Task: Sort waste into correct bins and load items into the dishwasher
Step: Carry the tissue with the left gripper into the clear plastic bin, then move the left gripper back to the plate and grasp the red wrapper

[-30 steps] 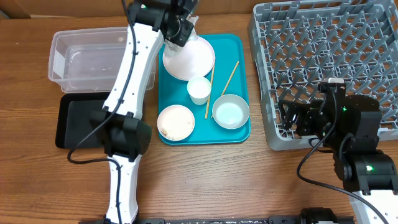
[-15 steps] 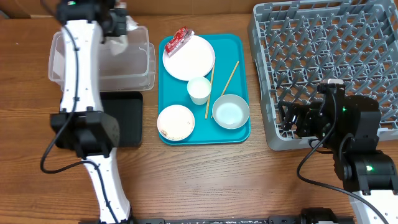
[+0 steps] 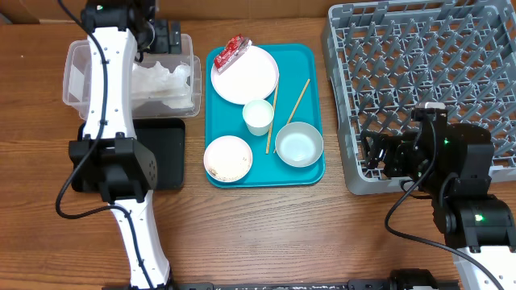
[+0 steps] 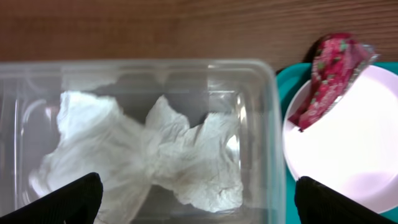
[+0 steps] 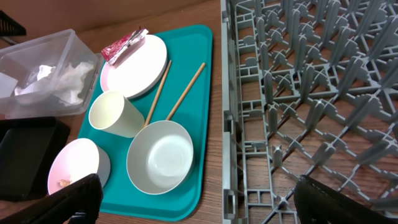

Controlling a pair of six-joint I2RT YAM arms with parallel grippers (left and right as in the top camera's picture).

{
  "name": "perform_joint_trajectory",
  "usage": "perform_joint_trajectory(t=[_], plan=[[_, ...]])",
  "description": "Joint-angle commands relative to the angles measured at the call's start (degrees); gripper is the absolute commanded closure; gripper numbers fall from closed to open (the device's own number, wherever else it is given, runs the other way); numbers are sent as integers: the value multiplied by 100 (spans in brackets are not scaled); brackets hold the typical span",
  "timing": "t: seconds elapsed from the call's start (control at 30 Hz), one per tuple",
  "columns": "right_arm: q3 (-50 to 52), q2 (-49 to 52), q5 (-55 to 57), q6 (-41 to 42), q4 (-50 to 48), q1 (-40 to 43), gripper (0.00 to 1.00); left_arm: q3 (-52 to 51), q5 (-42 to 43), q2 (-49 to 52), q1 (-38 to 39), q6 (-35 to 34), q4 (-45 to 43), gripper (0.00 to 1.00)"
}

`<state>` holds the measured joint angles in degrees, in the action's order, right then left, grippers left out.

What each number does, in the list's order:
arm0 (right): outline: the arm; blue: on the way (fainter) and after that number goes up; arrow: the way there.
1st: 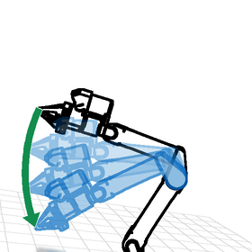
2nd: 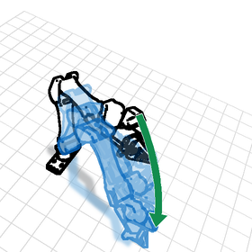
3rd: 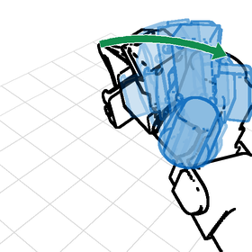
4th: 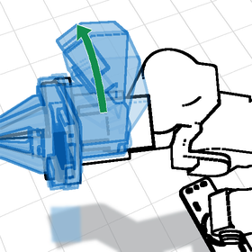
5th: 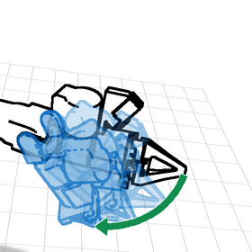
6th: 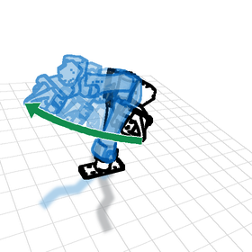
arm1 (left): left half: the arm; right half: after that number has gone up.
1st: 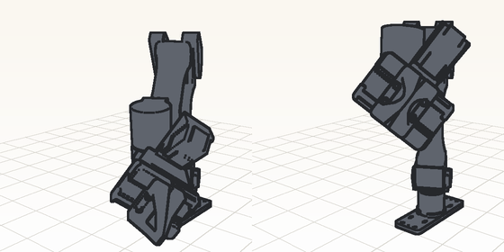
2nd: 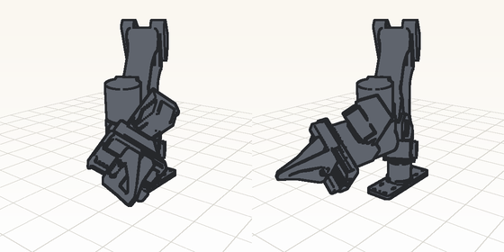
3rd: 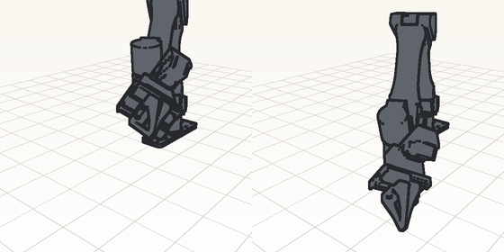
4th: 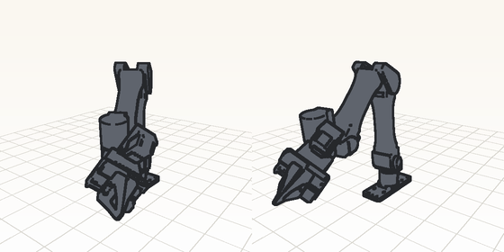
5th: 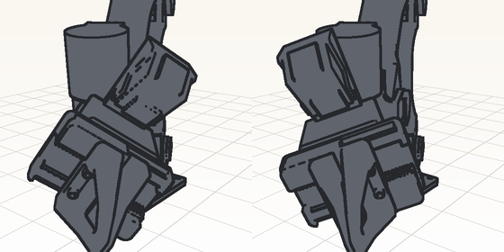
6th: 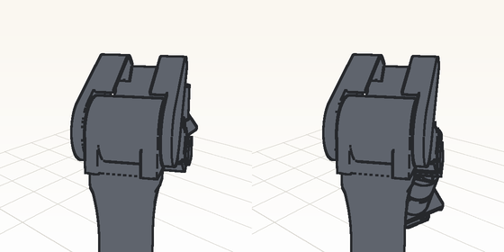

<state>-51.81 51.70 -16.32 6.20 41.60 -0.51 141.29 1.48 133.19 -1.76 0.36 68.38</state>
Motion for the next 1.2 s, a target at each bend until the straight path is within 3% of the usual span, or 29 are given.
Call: perform_joint_trajectory(t=[0.0,0.2,0.3,0.77,1.0,1.17], plan=[[-151,-13,-31,-26,-24,-28,0,435,120,20,341,586,-146,0],[-151,-13,-31,-24,-28,-28,0,302,142,114,1099,1818,-691,0],[-151,-7,-31,-24,-24,-28,0,142,81,289,1388,2120,-1045,0],[-151,363,-33,-24,184,-28,0,129,83,1449,1523,2151,-1891,0],[-151,507,-33,-24,234,-28,0,129,85,1700,1523,2149,-1873,0],[-151,507,-33,-26,225,-28,0,129,105,1818,1528,2129,-1589,9]])
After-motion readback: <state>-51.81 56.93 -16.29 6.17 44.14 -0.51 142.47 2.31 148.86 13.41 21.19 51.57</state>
